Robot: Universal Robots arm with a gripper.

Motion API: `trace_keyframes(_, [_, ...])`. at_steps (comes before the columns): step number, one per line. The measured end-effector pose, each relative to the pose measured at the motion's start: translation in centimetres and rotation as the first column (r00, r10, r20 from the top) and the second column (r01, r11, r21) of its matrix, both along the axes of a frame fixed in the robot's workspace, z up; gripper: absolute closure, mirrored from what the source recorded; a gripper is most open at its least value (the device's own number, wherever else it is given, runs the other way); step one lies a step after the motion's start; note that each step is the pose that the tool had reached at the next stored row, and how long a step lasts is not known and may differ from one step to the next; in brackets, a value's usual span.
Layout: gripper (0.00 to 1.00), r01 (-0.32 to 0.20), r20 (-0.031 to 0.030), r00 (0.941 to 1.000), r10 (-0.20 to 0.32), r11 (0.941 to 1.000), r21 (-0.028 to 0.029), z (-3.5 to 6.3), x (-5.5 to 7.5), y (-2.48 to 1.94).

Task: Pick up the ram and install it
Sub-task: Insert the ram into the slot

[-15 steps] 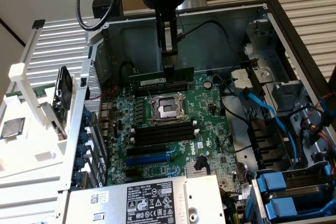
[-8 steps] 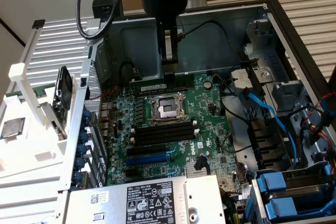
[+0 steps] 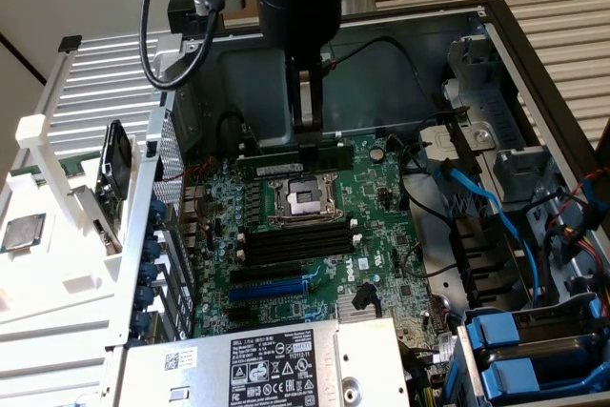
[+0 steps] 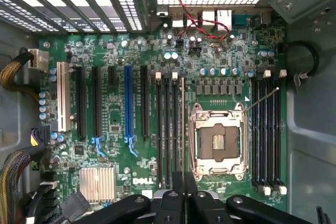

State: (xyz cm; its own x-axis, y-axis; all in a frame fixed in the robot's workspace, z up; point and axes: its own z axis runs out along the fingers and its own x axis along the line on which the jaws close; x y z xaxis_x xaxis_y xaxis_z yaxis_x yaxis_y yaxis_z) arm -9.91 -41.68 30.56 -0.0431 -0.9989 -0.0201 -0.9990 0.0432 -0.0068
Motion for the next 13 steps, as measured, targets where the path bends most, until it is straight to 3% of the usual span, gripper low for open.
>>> trace_keyframes(5, [0.88, 0.008, 0.0001, 1.0, -0.008, 0.9999, 0.007, -0.62, 0.0, -0.52])
trace_keyframes(9, [0.88, 0.008, 0.0024, 1.0, -0.008, 0.9999, 0.0094, -1.07, 0.0, -0.86])
trace_keyframes(10, [0.88, 0.008, 0.0112, 0.9999, -0.008, 0.9999, 0.0097, -1.42, -0.1, -0.9])
trace_keyframes(13, [0.88, 0.008, 0.0235, 0.9997, -0.008, 0.9999, 0.0099, -1.64, -0.4, -0.9])
